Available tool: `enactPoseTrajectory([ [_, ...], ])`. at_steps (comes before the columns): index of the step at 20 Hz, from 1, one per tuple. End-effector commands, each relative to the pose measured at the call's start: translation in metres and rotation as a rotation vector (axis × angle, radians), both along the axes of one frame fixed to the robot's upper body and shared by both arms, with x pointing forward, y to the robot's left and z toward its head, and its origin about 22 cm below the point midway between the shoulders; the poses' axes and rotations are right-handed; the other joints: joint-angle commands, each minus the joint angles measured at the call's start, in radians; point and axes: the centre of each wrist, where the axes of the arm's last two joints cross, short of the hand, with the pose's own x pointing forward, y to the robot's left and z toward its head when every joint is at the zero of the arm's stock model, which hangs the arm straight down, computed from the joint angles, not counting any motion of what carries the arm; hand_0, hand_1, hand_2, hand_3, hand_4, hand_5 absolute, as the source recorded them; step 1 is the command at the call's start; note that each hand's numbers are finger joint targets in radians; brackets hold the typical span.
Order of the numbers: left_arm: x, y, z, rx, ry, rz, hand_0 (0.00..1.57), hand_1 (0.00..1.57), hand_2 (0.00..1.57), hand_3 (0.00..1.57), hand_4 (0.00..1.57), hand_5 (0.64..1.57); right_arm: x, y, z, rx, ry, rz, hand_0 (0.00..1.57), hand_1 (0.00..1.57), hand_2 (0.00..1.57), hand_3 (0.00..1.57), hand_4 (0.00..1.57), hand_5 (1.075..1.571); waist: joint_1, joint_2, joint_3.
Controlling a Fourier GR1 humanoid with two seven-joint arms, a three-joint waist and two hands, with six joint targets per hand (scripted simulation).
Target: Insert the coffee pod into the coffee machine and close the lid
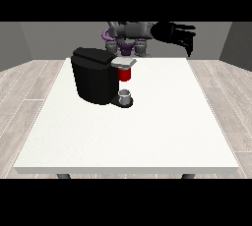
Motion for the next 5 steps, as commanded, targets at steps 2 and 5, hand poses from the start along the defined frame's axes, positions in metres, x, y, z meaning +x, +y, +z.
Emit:
enactPoseTrajectory([
  [2, -0.017, 0.022, -0.031, -0.023, 0.087, 0.071, 0.00, 0.00, 0.00, 0.00, 0.27, 1.571, -0.011, 0.032, -0.075, 0.026, 0.032, 0.110, 0.00, 0.00, 0.00, 0.00, 0.18, 1.571, -0.075, -0.091, -0.0001],
  [5, -0.021, 0.047, -0.052, -0.035, 0.150, 0.136, 0.00, 0.00, 0.00, 0.00, 0.27, 1.571, -0.023, 0.051, -0.091, 0.046, 0.041, 0.212, 0.00, 0.00, 0.00, 0.00, 0.26, 1.571, -0.154, -0.131, -0.0003],
])
